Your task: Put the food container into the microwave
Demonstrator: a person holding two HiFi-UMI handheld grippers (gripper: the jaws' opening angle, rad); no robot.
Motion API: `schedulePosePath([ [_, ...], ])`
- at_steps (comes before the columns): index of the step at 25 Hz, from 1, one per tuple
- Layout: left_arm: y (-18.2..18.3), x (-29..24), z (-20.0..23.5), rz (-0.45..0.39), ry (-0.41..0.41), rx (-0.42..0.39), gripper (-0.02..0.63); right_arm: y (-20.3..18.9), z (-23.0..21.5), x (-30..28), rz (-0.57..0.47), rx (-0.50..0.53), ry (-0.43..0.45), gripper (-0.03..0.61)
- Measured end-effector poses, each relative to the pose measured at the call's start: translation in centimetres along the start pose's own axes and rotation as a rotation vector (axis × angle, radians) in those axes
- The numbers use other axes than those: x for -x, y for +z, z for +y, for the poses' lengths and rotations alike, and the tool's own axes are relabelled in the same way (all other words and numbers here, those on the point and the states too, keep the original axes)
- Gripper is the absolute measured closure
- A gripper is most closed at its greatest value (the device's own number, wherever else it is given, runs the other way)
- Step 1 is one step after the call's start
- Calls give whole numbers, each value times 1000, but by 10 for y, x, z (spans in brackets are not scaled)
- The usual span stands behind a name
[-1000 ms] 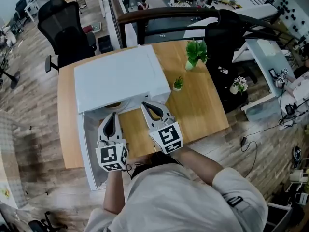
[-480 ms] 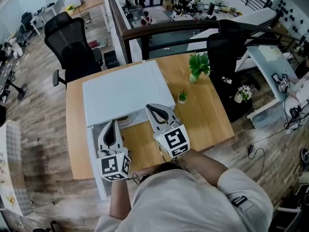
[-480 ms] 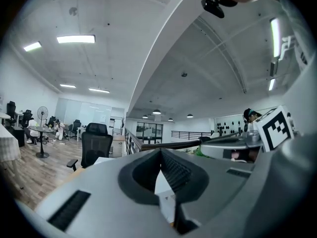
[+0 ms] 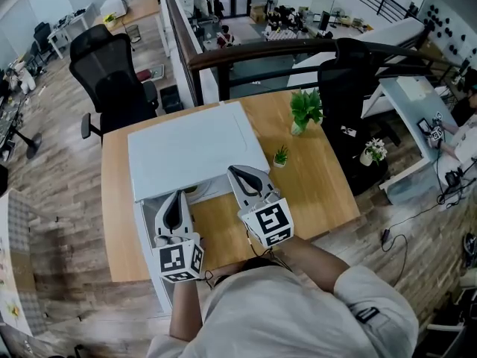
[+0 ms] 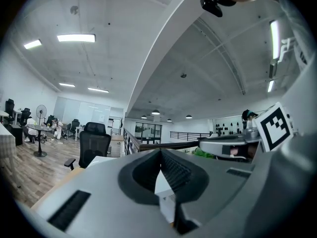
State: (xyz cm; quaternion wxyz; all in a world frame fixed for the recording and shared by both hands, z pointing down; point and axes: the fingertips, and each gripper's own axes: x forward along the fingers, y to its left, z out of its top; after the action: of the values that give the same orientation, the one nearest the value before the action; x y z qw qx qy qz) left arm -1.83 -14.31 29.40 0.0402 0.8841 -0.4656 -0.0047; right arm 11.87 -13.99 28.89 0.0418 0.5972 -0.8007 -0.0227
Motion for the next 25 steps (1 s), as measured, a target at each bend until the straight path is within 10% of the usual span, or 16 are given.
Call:
schedulePosePath([
  [25,3,-17,3,-15,-22,-15,601,-9,-13,-8,20,5,-18,575],
])
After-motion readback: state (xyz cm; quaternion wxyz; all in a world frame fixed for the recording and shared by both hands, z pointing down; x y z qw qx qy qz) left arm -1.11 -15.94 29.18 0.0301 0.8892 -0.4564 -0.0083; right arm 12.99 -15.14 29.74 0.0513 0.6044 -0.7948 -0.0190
